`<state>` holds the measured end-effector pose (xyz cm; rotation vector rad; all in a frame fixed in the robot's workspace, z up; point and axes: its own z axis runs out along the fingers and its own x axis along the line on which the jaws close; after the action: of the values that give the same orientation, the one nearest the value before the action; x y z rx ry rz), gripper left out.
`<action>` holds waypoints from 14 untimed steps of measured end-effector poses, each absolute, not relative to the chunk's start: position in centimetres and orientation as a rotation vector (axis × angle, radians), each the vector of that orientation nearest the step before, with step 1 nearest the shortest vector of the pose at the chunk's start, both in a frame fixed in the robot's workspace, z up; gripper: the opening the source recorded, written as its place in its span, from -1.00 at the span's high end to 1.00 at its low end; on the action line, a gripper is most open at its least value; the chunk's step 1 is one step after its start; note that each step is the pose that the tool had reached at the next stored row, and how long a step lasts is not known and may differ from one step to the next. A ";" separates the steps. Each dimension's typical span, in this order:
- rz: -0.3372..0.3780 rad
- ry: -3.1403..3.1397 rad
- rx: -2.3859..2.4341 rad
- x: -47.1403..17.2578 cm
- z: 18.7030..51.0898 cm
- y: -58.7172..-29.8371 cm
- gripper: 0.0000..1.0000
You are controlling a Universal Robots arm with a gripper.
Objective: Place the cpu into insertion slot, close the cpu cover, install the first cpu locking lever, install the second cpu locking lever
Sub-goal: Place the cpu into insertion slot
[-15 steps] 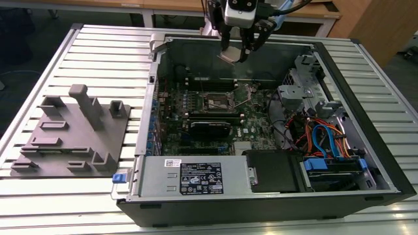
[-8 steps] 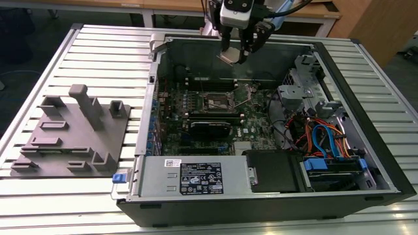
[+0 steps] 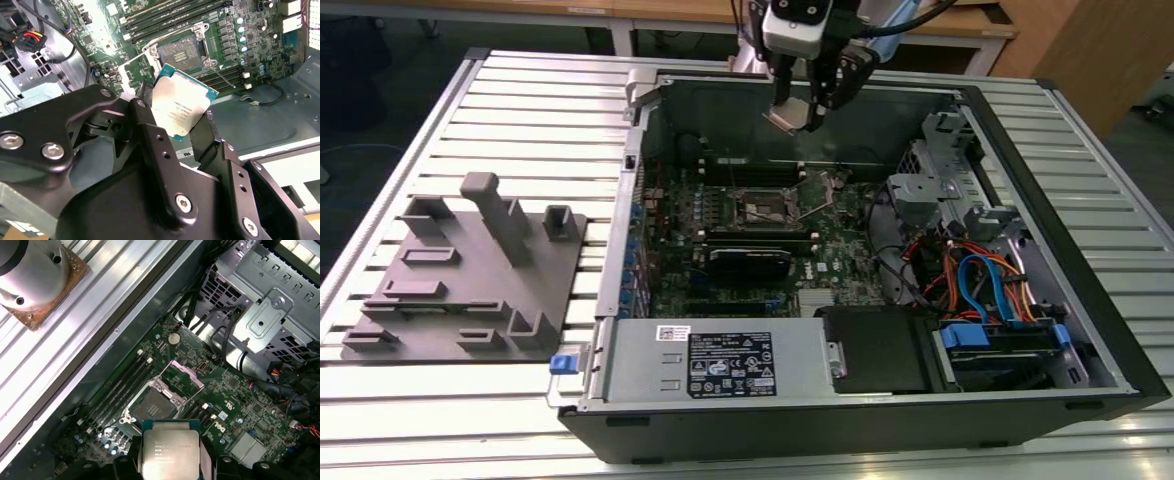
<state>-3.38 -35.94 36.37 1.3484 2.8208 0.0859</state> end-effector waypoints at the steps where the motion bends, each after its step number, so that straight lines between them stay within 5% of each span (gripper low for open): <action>1: 0.085 2.816 1.358 -3.4 36.4 -35.9 -0.07; 14: 0.078 2.759 1.474 -3.4 36.3 -35.9 -0.07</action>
<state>-3.38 -35.94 36.27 1.4735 2.7588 0.0778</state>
